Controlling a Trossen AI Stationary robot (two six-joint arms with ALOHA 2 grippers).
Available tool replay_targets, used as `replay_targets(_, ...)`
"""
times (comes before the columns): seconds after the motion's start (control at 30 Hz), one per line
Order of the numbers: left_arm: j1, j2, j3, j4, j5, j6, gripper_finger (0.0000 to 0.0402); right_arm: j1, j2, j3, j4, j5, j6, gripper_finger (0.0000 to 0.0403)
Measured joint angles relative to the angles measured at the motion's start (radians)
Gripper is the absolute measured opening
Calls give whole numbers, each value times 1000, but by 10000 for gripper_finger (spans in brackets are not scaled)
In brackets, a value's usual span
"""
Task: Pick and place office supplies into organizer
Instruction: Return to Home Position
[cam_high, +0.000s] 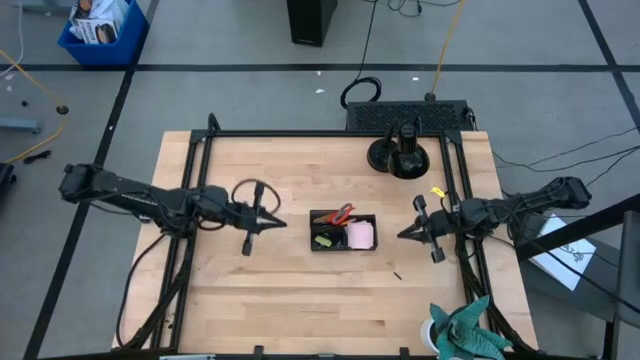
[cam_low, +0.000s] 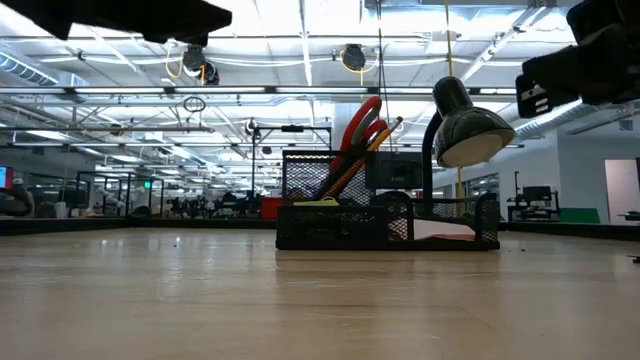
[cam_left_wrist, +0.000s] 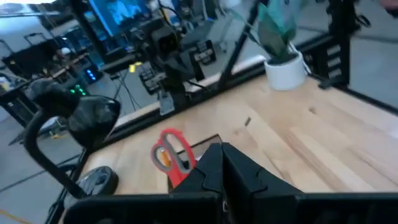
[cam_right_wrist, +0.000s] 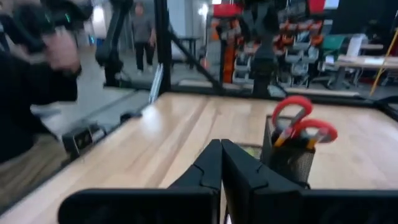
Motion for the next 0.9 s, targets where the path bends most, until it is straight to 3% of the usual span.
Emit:
replay_targets(0.23,86,-63,-83,40,66,-73,3,-79,-40,-22,34,-96,33,0)
replay_targets(0.47,65,-239,-159,13,-26,-128,2,-132,-94,-12,-18,-85,122,0)
replay_targets(0.6,45,-330,-253,76,-94,-166,2,-128,-96,-13,-55,-12,127,0)
replay_targets(0.9,42,-481,-497,252,-199,-221,2,-123,-96,-15,-94,-11,107,0)
